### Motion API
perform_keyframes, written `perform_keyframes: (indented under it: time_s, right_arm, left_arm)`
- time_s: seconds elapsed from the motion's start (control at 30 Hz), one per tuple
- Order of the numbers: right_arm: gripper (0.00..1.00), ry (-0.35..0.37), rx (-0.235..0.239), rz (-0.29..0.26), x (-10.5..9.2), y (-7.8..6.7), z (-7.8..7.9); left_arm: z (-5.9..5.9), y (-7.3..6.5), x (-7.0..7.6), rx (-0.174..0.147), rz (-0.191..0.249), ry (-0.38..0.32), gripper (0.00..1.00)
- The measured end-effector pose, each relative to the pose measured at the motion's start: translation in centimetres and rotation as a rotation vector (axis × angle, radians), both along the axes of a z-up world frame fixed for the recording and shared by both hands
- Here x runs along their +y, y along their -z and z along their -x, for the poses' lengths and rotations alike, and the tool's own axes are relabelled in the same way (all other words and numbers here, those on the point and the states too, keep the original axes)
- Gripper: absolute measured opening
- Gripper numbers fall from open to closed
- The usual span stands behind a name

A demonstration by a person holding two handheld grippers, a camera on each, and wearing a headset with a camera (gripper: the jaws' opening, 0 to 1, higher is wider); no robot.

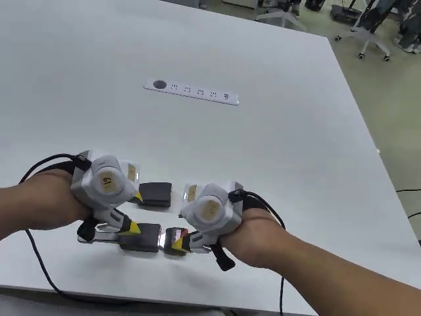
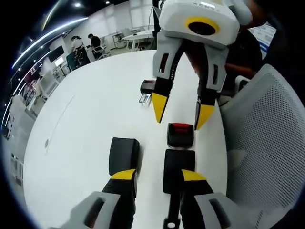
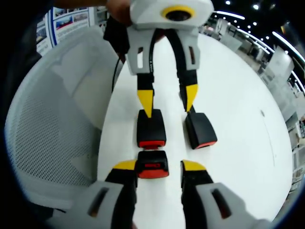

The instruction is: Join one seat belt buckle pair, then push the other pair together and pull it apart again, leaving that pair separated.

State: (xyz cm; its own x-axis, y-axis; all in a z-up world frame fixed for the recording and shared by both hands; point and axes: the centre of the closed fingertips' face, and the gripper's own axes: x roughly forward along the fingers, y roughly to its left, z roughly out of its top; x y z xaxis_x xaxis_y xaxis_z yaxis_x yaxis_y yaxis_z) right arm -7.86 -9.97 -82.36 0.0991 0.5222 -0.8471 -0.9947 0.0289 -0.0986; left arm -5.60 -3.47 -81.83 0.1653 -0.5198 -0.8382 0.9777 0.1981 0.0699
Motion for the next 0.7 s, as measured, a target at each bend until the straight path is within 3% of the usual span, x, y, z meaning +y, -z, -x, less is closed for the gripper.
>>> perform_keyframes:
  time_s: [0.17, 0.43, 0.6, 0.7]
  right_arm:
    - [0.35, 0.023, -0.01, 0.005, -1.3, -0.2, -1.3]
    - [0.36, 0.048, -0.023, 0.026, -3.7, -0.1, -3.5]
    - [0.37, 0.055, -0.041, 0.055, -5.7, 0.4, -4.7]
    - [0.37, 0.054, -0.024, 0.07, -6.8, 0.8, -5.0]
  left_arm:
    - [-1.2, -0.7, -0.3, -0.008, 0.012, -0.011, 0.38]
    - [-3.1, -0.7, -0.4, -0.008, 0.02, -0.021, 0.43]
    - [-4.0, 0.0, -0.2, 0.005, 0.015, -0.025, 0.43]
    - [-4.5, 0.5, -0.1, 0.006, 0.009, -0.022, 0.43]
